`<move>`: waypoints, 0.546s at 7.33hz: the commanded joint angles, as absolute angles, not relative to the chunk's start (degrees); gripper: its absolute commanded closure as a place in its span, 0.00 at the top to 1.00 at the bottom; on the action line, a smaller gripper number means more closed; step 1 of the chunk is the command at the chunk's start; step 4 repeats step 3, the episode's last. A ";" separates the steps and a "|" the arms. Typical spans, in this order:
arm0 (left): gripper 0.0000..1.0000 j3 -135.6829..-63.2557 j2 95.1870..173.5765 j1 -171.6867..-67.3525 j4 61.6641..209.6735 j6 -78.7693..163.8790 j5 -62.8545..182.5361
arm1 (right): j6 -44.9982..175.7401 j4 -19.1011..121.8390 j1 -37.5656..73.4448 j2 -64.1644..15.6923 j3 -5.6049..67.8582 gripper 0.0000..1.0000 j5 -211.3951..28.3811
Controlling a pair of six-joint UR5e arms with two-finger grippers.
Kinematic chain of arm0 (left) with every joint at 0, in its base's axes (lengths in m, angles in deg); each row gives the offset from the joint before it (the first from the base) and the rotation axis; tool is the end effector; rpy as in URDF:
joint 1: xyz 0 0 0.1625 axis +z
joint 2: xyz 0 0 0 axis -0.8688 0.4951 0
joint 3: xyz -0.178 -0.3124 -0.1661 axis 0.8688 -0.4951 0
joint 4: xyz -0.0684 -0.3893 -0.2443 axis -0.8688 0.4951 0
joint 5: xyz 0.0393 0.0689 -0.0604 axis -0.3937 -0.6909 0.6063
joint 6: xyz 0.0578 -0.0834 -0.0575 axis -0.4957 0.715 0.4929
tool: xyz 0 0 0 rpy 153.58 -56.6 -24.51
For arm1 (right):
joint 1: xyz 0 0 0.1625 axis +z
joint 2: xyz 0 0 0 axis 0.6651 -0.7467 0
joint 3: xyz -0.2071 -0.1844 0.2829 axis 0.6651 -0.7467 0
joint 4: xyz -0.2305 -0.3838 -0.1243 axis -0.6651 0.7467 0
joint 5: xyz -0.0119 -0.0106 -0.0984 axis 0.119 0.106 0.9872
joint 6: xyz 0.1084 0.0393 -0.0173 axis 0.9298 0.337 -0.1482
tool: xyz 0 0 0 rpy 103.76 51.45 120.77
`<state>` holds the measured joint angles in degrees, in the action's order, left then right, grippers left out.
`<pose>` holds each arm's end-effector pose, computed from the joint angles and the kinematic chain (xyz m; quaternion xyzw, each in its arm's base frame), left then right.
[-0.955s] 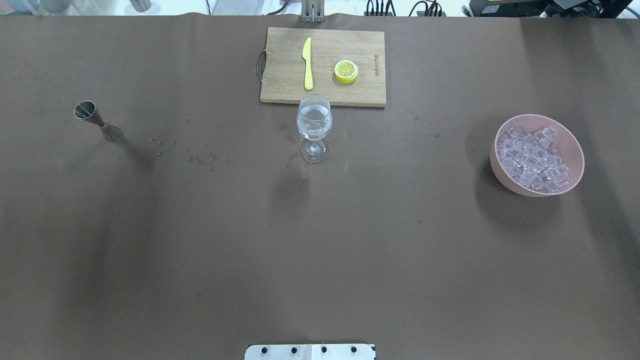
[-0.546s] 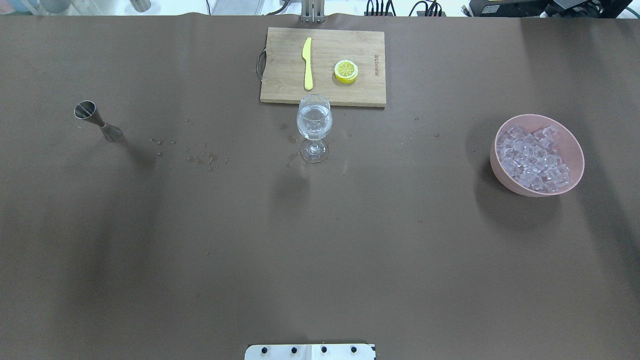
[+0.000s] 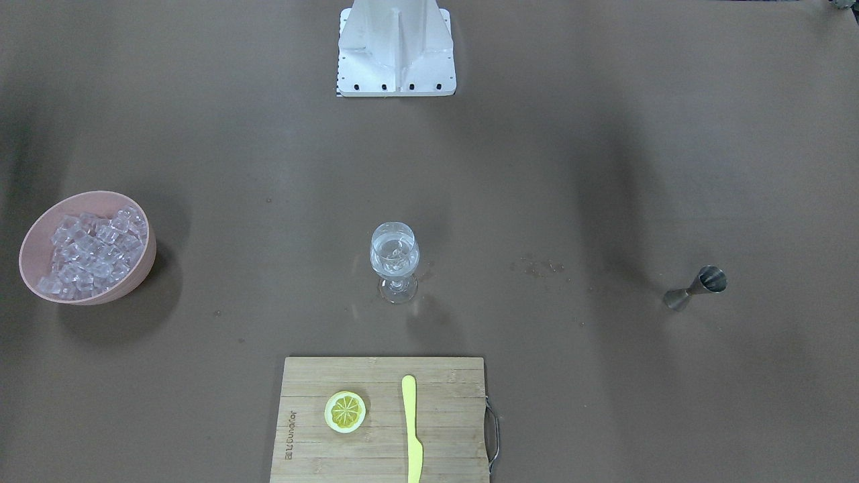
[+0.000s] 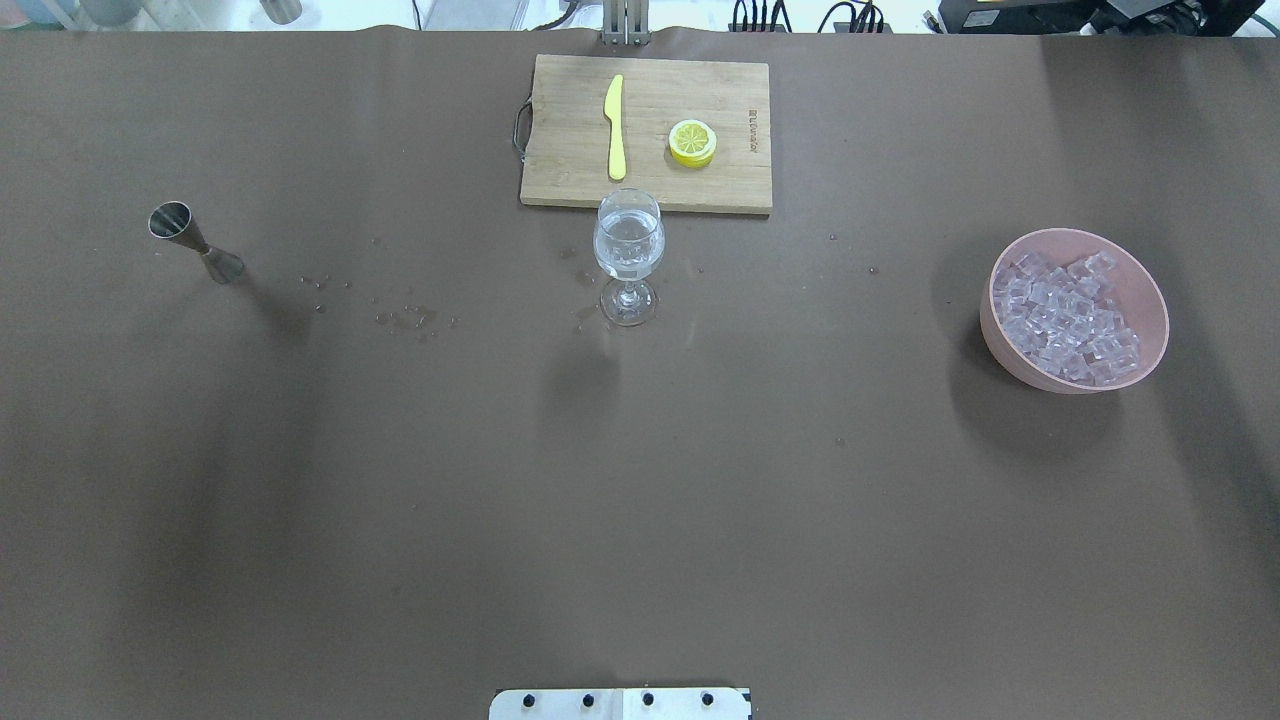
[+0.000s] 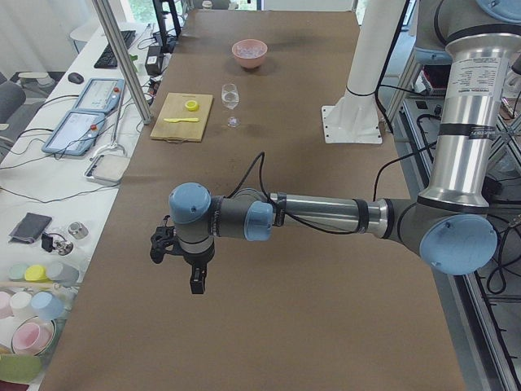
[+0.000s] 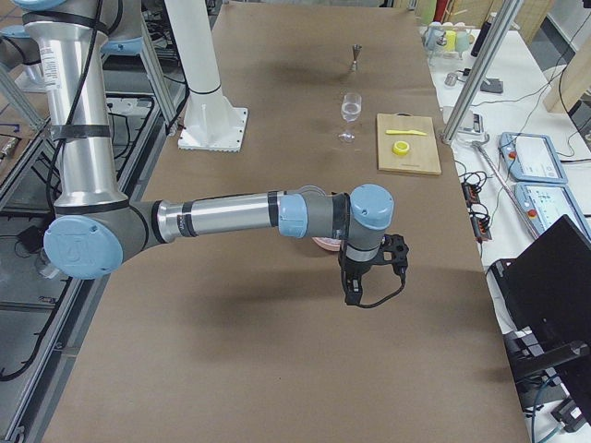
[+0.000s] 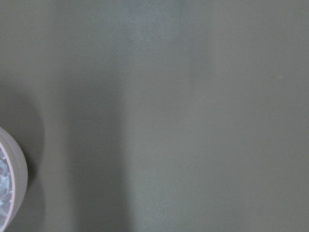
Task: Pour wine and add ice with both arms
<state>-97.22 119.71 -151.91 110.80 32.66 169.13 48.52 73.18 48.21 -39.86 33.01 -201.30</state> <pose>-0.0733 -0.5834 0.6080 0.0314 0.3494 -0.0371 0.9357 0.0530 -0.5717 0.5691 0.0073 -0.3649 -0.0062 0.9310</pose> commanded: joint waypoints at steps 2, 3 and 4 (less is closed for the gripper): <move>0.98 -97.09 119.71 -151.91 110.80 32.66 169.09 | 48.52 73.15 48.22 -39.86 33.05 1.00 -201.38; 0.98 -97.18 119.54 -151.91 110.80 32.66 169.18 | 48.52 73.23 48.22 -39.95 33.14 1.00 -201.38; 0.98 -97.18 119.54 -151.91 110.80 32.66 169.18 | 48.52 73.23 48.22 -39.95 33.14 1.00 -201.38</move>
